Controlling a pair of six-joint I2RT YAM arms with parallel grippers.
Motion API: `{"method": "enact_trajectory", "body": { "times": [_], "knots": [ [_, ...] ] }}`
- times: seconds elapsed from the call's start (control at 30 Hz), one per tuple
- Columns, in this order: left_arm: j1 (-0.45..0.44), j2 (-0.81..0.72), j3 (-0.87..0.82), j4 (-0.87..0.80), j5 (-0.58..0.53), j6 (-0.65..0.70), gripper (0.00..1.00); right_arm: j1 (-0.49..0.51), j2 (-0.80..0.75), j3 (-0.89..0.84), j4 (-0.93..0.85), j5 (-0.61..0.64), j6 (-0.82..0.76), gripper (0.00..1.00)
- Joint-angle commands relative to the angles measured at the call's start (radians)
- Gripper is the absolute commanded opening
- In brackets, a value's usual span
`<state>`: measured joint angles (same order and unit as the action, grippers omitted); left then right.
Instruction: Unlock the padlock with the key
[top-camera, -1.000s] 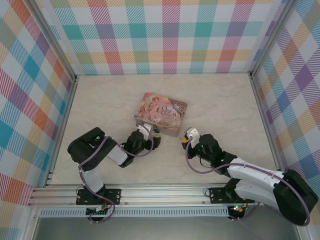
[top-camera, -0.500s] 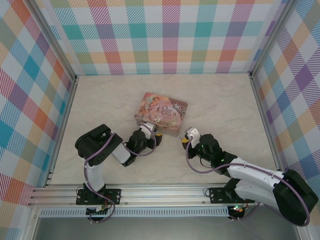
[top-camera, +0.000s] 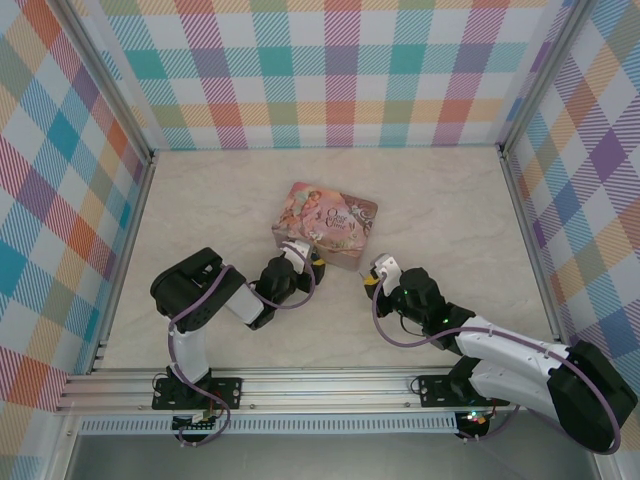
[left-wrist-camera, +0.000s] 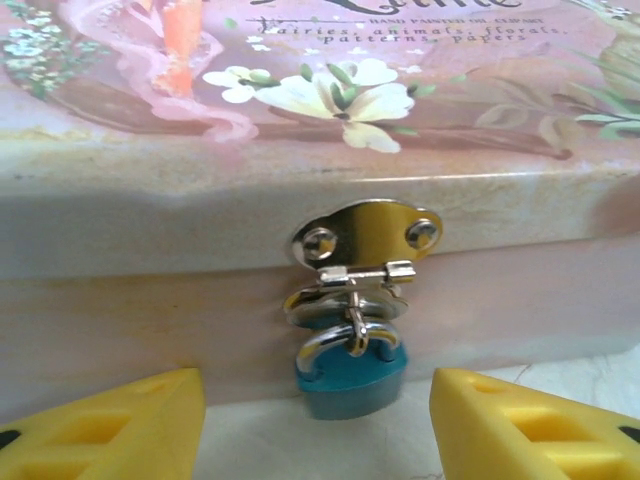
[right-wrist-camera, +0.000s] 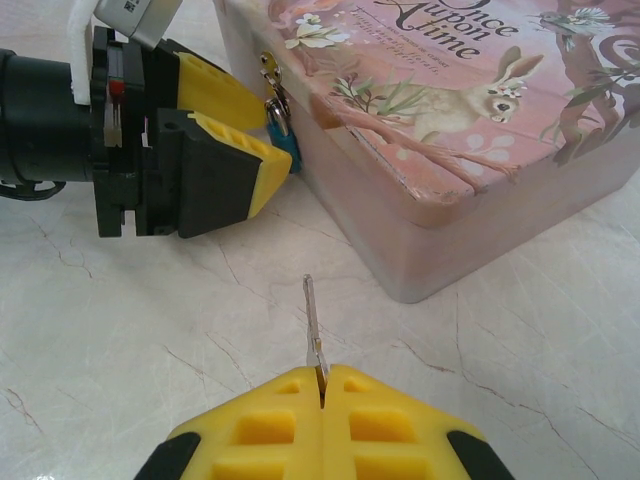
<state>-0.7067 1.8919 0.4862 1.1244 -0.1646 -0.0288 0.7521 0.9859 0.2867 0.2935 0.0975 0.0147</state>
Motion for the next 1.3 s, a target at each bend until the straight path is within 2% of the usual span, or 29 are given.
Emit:
{"method": "enact_trajectory", "body": {
  "times": [0.0,0.17,0.43,0.9,1.0,1.27],
  "knots": [
    [-0.013,0.014,0.022,0.001,-0.045,0.017,0.57,-0.007,-0.013,-0.015,0.008,-0.001,-0.003,0.05],
    [-0.012,0.014,0.026,-0.011,-0.063,0.021,0.53,-0.009,-0.015,-0.017,0.01,-0.001,-0.002,0.05],
    [-0.013,0.009,0.035,-0.027,-0.019,0.018,0.38,-0.008,-0.022,-0.021,0.007,-0.001,-0.002,0.05],
    [-0.012,-0.038,0.045,-0.119,0.019,-0.018,0.33,-0.01,-0.05,-0.036,-0.004,0.003,0.003,0.05],
    [-0.013,-0.08,0.059,-0.19,0.032,-0.053,0.33,-0.01,-0.058,-0.04,-0.008,0.004,0.005,0.05],
    [-0.012,-0.199,0.145,-0.503,0.058,-0.185,0.29,-0.013,-0.062,-0.046,-0.007,-0.005,0.013,0.05]
  ]
}}
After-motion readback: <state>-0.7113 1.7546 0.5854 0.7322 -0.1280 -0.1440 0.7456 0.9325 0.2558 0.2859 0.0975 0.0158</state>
